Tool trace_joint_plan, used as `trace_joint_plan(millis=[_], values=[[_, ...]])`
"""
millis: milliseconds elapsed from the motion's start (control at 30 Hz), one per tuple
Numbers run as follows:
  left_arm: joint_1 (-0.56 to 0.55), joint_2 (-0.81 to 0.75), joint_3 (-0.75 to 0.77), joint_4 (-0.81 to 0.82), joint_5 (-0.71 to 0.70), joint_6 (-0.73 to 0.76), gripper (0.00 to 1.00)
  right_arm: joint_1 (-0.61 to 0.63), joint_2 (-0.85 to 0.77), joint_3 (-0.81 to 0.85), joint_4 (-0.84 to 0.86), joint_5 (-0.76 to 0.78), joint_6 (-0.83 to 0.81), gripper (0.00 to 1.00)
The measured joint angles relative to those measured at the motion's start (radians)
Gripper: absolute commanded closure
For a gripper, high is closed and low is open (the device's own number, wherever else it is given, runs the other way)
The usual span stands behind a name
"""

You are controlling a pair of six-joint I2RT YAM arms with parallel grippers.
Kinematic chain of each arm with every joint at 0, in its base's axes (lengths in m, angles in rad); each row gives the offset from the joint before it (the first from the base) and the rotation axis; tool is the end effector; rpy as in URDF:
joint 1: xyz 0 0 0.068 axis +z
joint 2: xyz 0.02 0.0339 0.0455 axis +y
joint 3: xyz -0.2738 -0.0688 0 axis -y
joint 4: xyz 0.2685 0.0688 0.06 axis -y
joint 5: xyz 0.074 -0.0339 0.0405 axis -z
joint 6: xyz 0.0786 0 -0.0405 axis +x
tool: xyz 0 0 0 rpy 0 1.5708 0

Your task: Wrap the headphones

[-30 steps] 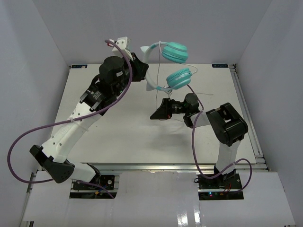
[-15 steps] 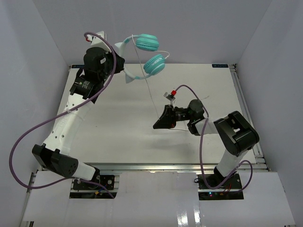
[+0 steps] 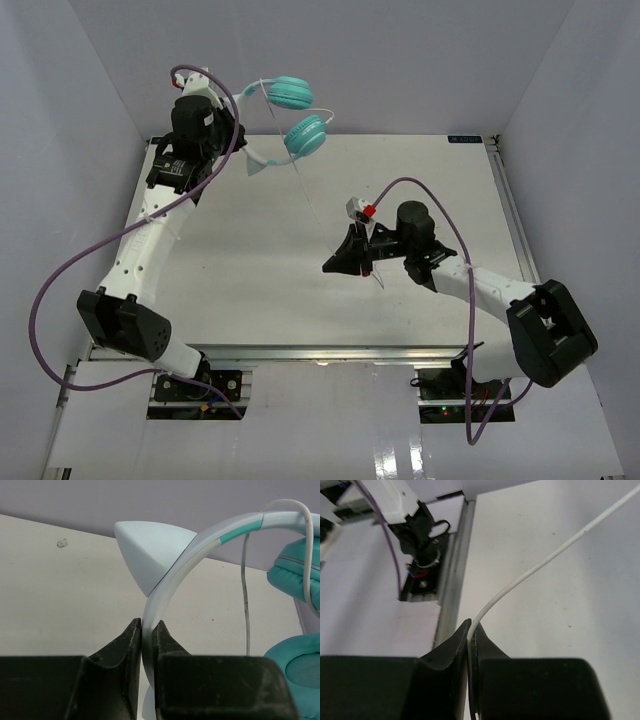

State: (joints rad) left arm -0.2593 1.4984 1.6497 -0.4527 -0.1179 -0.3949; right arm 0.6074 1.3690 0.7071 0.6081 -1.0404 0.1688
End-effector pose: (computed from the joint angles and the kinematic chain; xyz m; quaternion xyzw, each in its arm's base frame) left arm 0.3907 -0.0941 0.4412 -0.0893 0.7996 -0.1453 0.5758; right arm 0.2301 0.2425 0.2579 -0.4707 0.5404 0.5598 0.4159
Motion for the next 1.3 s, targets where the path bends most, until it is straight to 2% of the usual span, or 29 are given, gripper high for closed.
trace_joint_plan(millis=[200, 333, 500, 700, 900, 1100, 1300], values=[[0.010, 0.042, -0.031, -0.003, -0.040, 0.053, 1.00, 0.040, -0.068, 0.189, -0.457, 0.242, -0.369, 0.92], [0.012, 0.082, -0.081, 0.013, -0.050, 0.085, 1.00, 0.085, -0.074, 0.350, -0.716, 0.471, -0.583, 0.92], [0.001, 0.176, -0.211, 0.055, -0.049, 0.111, 1.00, 0.173, -0.070, 0.536, -0.909, 0.754, -0.848, 0.92], [-0.060, 0.277, -0.344, 0.069, -0.005, 0.106, 1.00, 0.305, -0.048, 0.577, -0.980, 1.047, -1.087, 0.92], [-0.156, 0.313, -0.355, 0.138, 0.024, 0.108, 1.00, 0.388, -0.037, 0.518, -0.893, 1.257, -1.263, 0.92], [-0.189, 0.243, -0.451, 0.212, 0.106, 0.115, 1.00, 0.351, -0.037, 0.492, -0.775, 1.336, -1.324, 0.92], [-0.208, 0.096, -0.532, 0.208, 0.197, 0.148, 1.00, 0.244, -0.037, 0.473, -0.738, 1.296, -1.313, 0.92]])
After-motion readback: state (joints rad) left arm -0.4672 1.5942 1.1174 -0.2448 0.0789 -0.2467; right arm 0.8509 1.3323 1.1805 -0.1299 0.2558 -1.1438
